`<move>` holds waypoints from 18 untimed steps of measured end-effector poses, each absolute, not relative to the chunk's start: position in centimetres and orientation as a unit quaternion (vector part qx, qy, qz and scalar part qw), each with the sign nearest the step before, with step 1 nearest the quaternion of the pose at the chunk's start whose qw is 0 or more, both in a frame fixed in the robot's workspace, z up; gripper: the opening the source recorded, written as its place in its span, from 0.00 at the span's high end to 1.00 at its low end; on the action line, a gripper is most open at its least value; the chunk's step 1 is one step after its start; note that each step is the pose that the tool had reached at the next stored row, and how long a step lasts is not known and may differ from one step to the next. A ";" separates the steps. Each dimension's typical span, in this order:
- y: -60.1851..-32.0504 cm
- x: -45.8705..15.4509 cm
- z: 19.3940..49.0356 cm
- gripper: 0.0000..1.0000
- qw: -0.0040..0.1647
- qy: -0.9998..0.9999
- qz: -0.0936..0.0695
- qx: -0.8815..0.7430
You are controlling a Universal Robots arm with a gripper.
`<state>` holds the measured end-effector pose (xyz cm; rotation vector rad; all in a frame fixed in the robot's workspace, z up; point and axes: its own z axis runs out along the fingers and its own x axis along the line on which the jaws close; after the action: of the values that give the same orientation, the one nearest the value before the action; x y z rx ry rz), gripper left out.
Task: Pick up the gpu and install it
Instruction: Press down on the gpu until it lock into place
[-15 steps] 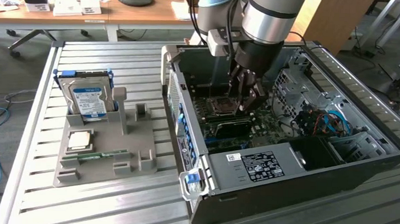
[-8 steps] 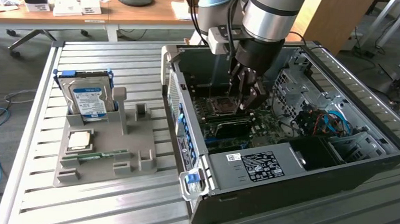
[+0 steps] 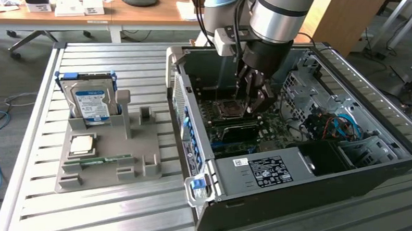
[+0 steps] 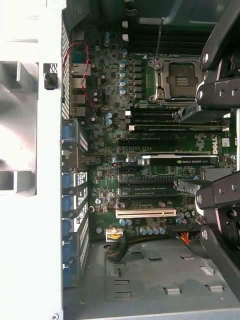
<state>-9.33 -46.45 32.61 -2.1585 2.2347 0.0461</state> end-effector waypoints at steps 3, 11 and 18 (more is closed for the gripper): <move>-46.5 -9.3 32.6 0.44 0.017 0.719 0.015 -0.695; -46.5 -9.3 32.6 0.74 0.017 0.719 0.015 -0.695; -46.5 -9.3 32.6 0.89 0.017 0.719 0.015 -0.695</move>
<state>-9.33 -46.45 32.61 -2.1585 2.2347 0.0461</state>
